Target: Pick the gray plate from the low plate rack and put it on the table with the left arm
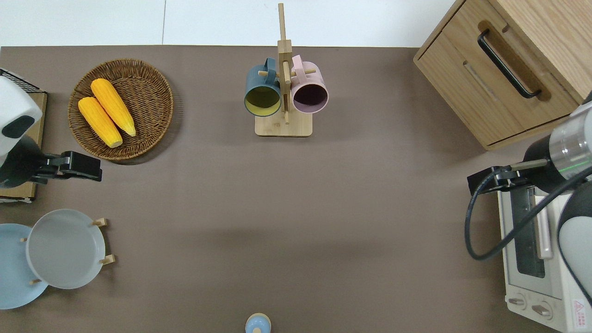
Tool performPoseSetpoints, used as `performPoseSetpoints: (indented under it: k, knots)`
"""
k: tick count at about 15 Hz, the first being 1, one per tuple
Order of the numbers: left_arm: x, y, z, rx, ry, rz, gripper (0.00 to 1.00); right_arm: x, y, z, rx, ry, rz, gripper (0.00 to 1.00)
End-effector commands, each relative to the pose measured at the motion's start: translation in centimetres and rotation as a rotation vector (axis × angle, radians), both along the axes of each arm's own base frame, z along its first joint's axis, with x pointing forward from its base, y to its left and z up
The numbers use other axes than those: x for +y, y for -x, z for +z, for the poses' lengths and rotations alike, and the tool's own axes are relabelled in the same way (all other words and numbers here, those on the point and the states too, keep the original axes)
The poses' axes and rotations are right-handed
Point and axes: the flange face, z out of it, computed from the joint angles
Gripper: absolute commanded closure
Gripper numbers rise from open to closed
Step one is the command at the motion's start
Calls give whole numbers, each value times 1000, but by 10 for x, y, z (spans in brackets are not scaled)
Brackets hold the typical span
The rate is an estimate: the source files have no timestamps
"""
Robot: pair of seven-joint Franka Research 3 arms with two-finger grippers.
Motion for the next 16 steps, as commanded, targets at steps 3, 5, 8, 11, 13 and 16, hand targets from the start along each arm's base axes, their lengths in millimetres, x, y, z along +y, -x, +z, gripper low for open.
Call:
performPoseSetpoints:
  k: [3,5,8,11,13,16]
  knots:
    - [6,8,13,-9,-5,7,7,-2,2,4,0,8,-14,17]
    - [7,8,11,-2,-46,0,7,-2,2,3,2,8,-14,17]
    - [4,10,12,-2,-52,-6,7,-2,2,4,0,7,-14,17]
    - [16,14,9,23,-120,4,7,-2,2,4,0,7,-14,17]
    - [27,24,3,49,-219,-3,7,-3,2,4,0,8,-16,17]
    - [54,39,-7,82,-323,12,7,-2,2,4,0,8,-14,17]
